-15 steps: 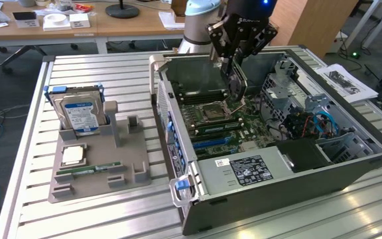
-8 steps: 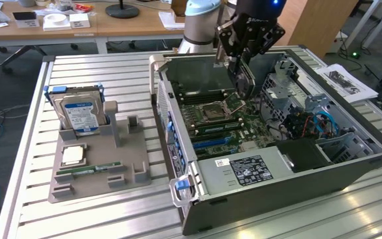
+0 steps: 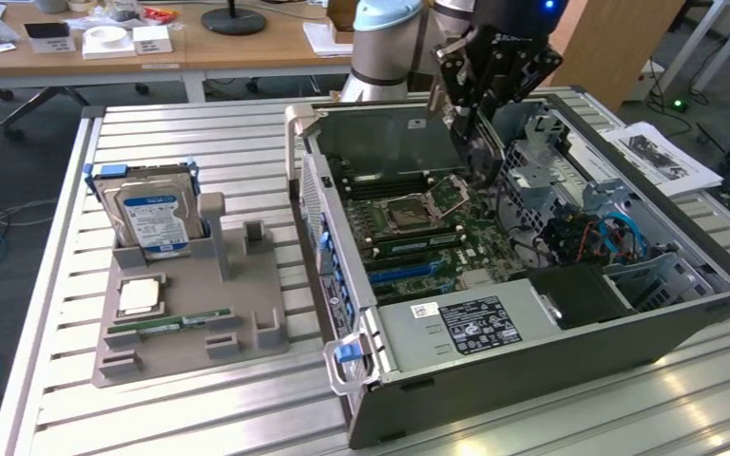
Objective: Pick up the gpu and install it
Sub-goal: 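Pick up the gpu and move the gpu toward the slot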
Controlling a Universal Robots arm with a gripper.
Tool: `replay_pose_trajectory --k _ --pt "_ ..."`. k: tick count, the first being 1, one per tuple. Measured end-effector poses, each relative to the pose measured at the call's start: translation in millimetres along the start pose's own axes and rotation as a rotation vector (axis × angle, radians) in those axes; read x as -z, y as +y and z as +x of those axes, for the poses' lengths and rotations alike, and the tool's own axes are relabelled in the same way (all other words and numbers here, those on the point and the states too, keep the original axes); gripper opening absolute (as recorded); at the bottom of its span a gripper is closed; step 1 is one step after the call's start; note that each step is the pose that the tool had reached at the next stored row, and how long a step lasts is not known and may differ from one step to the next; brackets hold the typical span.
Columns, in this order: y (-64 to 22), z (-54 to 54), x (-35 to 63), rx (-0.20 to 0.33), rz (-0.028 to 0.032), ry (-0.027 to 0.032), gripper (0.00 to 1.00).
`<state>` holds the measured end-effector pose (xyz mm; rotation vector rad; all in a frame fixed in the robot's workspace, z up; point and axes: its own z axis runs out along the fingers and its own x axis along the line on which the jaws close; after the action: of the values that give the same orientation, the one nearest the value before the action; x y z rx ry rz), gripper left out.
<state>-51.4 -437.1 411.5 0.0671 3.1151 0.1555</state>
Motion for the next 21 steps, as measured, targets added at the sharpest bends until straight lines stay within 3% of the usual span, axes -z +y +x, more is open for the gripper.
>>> replay_pose_trajectory --k 5,21 --pt "0.6 -14.8 -0.4 0.0 -0.003 0.0001 0.27" --pt "2.6 -59.5 -1.4 0.0 -0.004 0.0002 0.27"
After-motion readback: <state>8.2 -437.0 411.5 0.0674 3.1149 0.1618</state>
